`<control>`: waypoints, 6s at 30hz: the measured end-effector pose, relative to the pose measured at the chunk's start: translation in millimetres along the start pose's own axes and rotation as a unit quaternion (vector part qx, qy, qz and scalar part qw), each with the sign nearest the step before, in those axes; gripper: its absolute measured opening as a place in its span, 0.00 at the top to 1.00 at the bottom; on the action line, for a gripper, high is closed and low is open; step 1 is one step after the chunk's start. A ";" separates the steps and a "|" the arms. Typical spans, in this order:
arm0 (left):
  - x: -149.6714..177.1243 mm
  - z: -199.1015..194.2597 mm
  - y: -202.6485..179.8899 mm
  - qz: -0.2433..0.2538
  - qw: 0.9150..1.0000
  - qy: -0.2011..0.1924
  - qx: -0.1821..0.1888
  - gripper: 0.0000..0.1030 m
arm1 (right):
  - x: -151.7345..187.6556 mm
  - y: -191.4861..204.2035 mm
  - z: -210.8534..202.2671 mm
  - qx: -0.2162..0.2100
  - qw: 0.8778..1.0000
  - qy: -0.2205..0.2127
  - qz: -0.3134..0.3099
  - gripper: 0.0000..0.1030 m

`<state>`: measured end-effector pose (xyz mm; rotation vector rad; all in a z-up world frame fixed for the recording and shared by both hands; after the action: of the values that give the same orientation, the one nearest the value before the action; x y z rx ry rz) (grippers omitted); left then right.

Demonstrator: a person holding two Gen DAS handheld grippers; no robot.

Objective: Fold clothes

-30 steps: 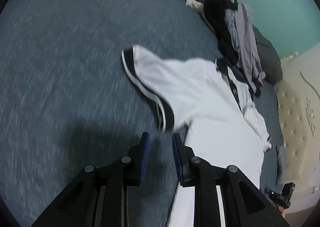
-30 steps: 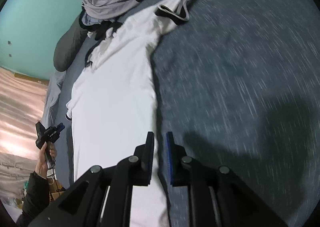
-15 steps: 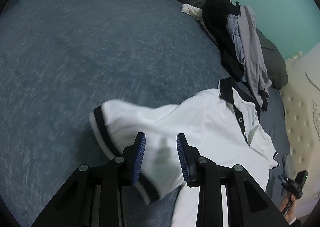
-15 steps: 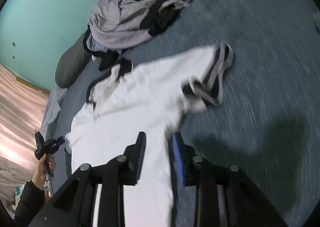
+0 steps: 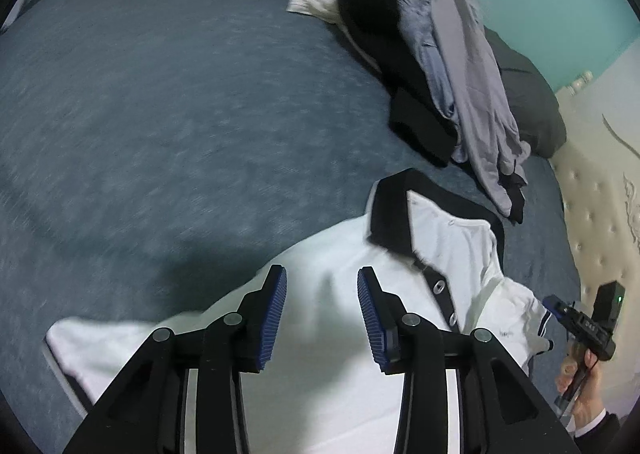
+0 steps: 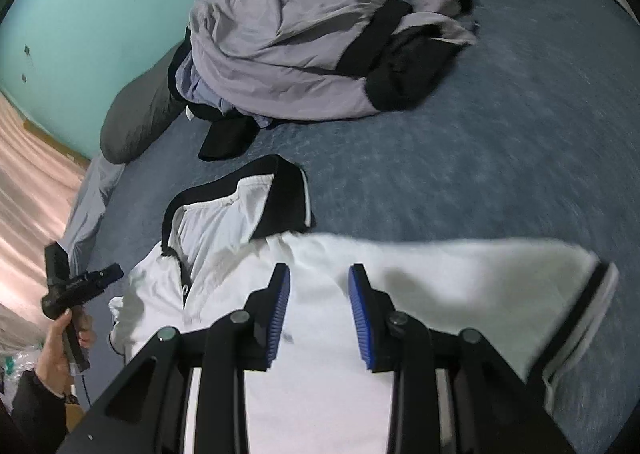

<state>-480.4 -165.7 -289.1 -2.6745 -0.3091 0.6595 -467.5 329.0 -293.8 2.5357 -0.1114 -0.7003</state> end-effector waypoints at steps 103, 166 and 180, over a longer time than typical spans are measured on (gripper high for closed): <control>85.3 -71.9 76.7 -0.072 0.995 -0.034 -0.051 0.43 | 51.0 -119.5 -99.6 0.061 0.993 -0.045 0.086 0.55; 146.8 -95.1 110.3 -0.082 0.995 -0.010 -0.047 0.43 | 105.7 -152.4 -93.5 0.006 0.981 -0.085 0.174 0.67; 147.2 -90.9 104.3 -0.079 0.996 -0.011 -0.044 0.42 | 109.9 -144.5 -79.1 -0.021 0.981 -0.048 0.186 0.67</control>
<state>-296.1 -244.2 -315.4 -2.6913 -0.5624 0.6389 -340.6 467.5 -356.5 2.3453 -0.5818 -0.6630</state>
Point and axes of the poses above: each gripper's, at about its wrist camera, not at the fingertips, and z roughly the way its jaws point, y to its left, x to its underside, the point moved 2 cm from there along z, roughly the way its jaws point, and after that the axes turned 1 degree about -x, right-handed, at the moved point
